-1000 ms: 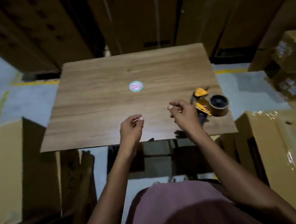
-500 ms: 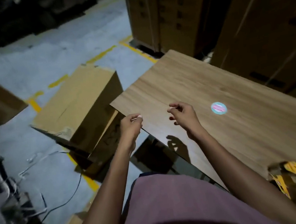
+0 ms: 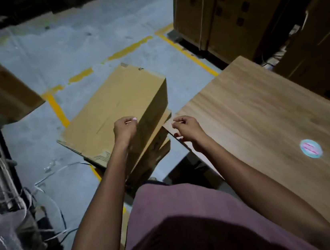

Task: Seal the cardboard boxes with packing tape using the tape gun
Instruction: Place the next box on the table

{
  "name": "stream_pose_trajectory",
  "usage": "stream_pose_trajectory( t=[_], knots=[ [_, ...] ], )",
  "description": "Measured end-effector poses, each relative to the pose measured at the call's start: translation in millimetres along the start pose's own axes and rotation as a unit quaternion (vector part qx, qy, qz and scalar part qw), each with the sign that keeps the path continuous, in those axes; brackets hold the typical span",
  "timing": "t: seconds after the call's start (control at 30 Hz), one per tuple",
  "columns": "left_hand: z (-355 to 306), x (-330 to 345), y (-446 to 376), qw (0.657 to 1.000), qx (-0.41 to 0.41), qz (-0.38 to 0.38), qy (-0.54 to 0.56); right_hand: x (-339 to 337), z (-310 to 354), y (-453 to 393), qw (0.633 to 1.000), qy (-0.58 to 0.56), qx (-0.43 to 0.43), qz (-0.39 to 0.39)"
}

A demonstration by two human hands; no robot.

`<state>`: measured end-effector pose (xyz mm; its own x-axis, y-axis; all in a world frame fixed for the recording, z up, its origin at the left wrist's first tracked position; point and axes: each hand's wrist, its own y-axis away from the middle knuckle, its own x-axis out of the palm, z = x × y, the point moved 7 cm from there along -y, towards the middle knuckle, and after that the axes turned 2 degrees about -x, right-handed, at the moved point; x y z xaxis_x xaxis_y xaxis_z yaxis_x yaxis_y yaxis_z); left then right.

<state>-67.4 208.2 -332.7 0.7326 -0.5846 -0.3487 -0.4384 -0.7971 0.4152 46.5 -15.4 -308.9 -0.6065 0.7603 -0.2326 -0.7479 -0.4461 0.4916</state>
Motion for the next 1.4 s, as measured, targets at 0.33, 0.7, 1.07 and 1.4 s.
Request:
stream_pose_trajectory(
  t=[0.33,0.7,1.07,1.4],
  knots=[
    [13,-108,-179,0.989,-0.018,0.001,-0.146,151,42,-98,0.985,-0.046,0.166,-0.004],
    [49,-135,-241,0.917,-0.007,-0.004,-0.398,222,10,-119,0.945,-0.035,0.326,0.001],
    [46,-146,-268,0.935,-0.076,0.037,-0.344,241,12,-111,0.942,-0.097,0.320,-0.012],
    [-38,-136,-232,0.957,-0.034,-0.056,-0.283,181,96,-121,0.987,-0.096,0.102,-0.073]
  ],
)
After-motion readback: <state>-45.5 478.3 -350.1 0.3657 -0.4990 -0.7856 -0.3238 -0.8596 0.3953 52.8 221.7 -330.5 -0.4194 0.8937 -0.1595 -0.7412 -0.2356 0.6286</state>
